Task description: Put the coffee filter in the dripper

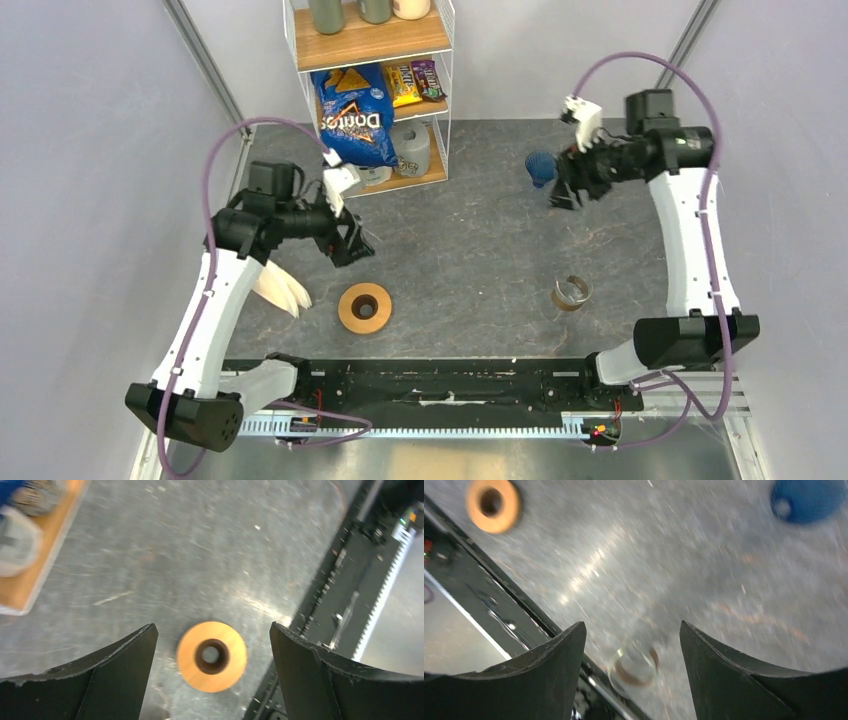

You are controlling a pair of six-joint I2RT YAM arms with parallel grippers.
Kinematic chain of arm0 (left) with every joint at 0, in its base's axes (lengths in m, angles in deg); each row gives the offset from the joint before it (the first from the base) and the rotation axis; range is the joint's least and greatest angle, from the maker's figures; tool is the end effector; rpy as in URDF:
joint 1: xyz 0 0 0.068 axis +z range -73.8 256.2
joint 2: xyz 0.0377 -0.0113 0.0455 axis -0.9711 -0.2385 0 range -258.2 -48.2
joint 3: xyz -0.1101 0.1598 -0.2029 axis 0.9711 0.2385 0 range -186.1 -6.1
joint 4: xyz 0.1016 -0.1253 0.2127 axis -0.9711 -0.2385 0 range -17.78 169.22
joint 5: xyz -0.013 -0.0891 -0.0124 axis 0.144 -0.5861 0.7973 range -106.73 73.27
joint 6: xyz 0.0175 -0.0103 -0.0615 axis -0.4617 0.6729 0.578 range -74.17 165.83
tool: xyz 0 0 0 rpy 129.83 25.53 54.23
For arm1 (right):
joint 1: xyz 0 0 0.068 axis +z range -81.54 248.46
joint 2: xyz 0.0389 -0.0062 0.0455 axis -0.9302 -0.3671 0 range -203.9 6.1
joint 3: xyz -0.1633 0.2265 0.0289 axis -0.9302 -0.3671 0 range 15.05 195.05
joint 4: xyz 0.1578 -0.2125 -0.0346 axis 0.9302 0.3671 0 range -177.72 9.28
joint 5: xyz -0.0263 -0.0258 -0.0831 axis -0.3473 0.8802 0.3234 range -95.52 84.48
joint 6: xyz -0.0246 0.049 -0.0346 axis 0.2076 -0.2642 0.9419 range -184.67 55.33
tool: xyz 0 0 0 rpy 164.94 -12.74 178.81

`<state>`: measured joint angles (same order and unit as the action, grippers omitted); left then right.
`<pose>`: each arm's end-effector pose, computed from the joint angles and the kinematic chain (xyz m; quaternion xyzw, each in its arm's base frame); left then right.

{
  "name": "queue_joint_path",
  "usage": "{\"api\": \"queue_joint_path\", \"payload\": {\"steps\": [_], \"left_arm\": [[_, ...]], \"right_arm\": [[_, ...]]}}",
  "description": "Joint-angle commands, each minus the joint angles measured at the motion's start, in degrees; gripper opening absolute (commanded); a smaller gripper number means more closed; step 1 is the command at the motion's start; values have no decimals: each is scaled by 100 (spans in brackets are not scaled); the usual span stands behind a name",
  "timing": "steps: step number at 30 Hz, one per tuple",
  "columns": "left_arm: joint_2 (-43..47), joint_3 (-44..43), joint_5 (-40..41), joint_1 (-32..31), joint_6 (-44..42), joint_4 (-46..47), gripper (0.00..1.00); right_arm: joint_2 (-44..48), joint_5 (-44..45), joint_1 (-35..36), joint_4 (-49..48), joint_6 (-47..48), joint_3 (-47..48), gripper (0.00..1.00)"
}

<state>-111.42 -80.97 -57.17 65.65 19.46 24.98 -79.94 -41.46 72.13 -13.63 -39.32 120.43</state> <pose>0.2041 -0.0714 0.3898 0.4038 0.7710 -0.2615 0.4172 0.2819 0.0478 0.4307 -0.3175 0.8542 0.2347 0.3382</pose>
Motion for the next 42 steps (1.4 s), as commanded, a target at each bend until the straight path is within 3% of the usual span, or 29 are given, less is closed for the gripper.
{"api": "queue_joint_path", "payload": {"steps": [1, 7, 17, 24, 33, 42], "left_arm": [[29, 315, -39, -554, -255, -96, 91], [-358, 307, -59, -791, 216, 562, 91], [-421, 340, 40, -868, 396, 980, 90], [-327, 446, 184, -875, 540, 1047, 90], [-508, 245, 485, -713, 1336, 1288, 91], [-440, 306, 603, -642, 1608, 1379, 91]], "right_arm": [[551, 882, -777, 2491, 1855, -181, 78], [1327, 2181, -1157, 2564, 2492, -1535, 84], [2077, 2334, -1148, 2536, 3577, -3592, 84], [1743, 1861, -1111, 1864, 3349, -4019, 87], [1553, 1531, -805, 1006, 3265, -4504, 85], [1181, 1686, -587, 90, 3001, -4515, 82]]}}
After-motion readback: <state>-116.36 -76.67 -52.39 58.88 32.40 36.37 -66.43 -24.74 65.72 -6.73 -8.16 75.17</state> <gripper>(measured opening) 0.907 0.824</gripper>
